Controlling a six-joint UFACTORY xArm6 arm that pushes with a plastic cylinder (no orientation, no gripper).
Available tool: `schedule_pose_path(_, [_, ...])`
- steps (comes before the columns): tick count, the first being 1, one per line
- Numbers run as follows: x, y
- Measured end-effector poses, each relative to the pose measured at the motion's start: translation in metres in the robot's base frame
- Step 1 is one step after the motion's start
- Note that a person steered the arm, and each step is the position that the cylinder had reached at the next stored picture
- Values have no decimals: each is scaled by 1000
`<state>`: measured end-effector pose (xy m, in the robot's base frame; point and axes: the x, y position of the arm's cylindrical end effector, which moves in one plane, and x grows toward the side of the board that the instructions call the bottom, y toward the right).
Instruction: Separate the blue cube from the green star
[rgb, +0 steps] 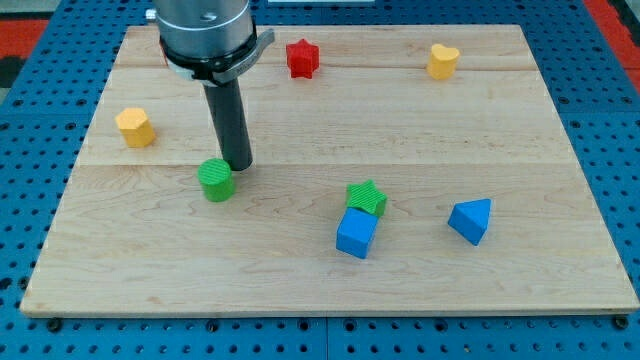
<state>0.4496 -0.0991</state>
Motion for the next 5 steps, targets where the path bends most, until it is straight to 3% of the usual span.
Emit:
schedule_pose_path(3, [118,110])
schedule_pose_path(4, [112,142])
schedule_pose_path(5, [87,120])
